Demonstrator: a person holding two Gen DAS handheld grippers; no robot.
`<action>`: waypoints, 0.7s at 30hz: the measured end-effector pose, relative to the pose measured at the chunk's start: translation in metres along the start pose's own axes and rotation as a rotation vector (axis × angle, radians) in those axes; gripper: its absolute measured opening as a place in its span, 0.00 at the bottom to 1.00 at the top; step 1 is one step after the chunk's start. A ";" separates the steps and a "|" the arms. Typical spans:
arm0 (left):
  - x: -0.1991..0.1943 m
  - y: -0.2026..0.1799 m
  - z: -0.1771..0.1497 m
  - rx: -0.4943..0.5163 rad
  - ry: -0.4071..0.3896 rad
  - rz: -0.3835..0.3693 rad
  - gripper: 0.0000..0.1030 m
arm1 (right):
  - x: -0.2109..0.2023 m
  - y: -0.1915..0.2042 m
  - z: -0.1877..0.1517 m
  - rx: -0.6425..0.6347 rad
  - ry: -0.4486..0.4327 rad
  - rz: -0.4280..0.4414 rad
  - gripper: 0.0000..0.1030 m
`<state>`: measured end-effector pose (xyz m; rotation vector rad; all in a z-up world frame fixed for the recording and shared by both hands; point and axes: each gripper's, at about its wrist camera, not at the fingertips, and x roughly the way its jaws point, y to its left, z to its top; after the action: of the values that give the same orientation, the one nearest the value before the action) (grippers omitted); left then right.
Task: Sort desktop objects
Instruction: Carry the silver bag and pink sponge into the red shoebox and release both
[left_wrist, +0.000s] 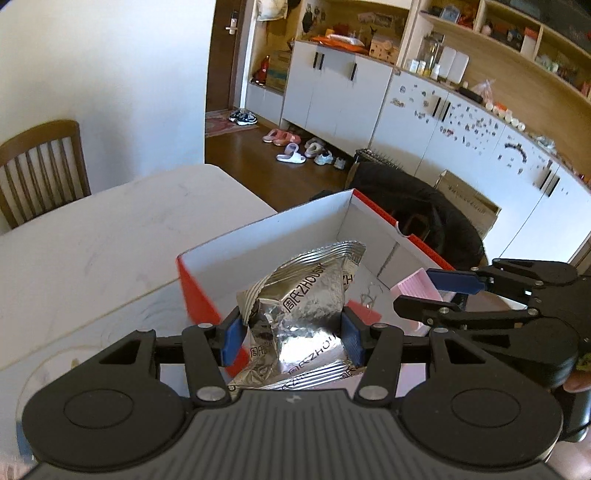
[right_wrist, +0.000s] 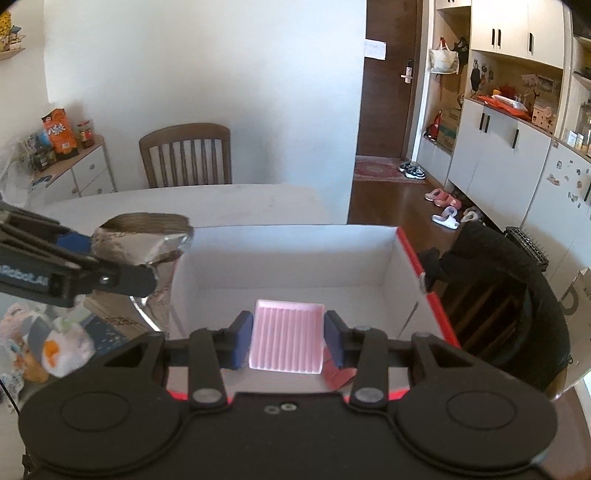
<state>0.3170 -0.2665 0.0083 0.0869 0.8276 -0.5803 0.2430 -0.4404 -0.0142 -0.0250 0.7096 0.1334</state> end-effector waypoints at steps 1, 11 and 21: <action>0.006 -0.002 0.004 0.005 0.004 0.001 0.52 | 0.003 -0.004 0.000 0.002 0.003 0.003 0.40; 0.071 -0.010 0.036 0.021 0.088 0.016 0.52 | 0.036 -0.023 -0.003 0.007 0.056 0.016 0.40; 0.129 -0.007 0.052 0.048 0.176 0.060 0.52 | 0.069 -0.018 -0.008 -0.039 0.144 0.045 0.40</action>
<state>0.4165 -0.3462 -0.0476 0.2088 0.9784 -0.5414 0.2920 -0.4510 -0.0659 -0.0567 0.8519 0.1899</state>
